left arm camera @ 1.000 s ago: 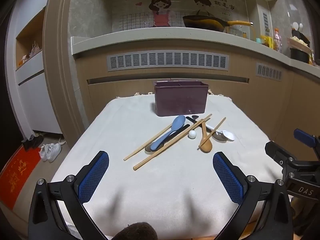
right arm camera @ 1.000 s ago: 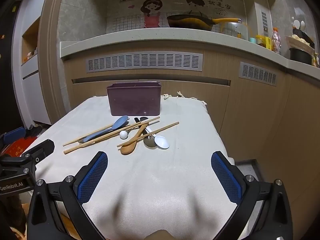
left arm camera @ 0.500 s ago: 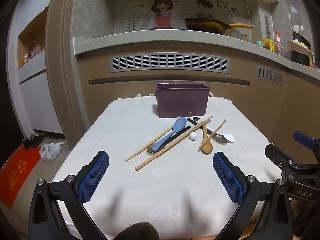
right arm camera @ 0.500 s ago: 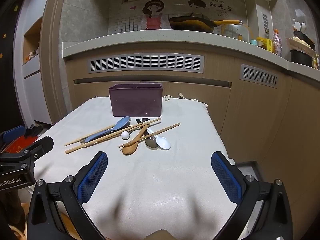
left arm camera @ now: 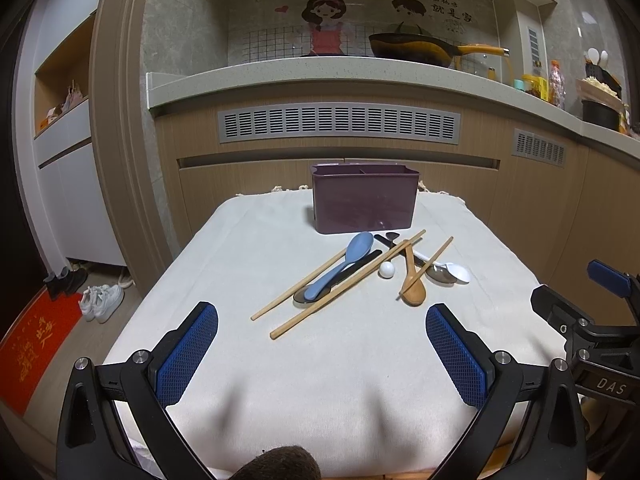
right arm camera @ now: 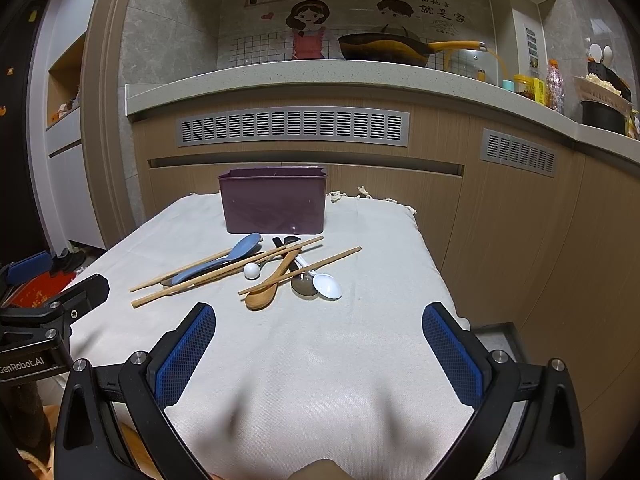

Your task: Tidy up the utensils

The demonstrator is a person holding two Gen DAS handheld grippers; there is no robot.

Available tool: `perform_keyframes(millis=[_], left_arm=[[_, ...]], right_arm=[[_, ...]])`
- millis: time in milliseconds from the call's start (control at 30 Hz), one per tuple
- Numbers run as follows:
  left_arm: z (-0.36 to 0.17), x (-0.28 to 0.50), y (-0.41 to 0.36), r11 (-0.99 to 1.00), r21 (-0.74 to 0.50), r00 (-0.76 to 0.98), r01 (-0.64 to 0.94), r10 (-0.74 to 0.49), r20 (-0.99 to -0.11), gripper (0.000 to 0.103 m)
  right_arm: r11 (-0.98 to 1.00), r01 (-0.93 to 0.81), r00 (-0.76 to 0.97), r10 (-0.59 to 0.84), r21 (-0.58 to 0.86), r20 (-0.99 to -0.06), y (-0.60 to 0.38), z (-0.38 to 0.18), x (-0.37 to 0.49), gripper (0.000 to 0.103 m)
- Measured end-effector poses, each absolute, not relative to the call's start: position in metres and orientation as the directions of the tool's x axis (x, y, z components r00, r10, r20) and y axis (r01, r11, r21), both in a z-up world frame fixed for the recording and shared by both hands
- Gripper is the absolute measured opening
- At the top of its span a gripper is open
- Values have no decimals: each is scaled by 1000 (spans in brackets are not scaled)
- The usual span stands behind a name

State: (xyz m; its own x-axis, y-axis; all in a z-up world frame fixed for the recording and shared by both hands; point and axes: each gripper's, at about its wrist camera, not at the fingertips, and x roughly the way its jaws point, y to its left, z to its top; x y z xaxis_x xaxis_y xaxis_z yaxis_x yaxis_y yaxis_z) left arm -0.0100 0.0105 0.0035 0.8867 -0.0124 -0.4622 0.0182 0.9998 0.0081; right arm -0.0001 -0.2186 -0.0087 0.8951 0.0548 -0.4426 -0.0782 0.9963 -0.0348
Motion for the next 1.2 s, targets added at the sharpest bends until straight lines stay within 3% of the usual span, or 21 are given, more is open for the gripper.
perform_keyframes(millis=[1200], left_arm=[[-1,-8,7,1000,13,878,17,-8,-479,103]], right_arm=[[996,-80,892,58,-32,-448,-215,-11,0,103]])
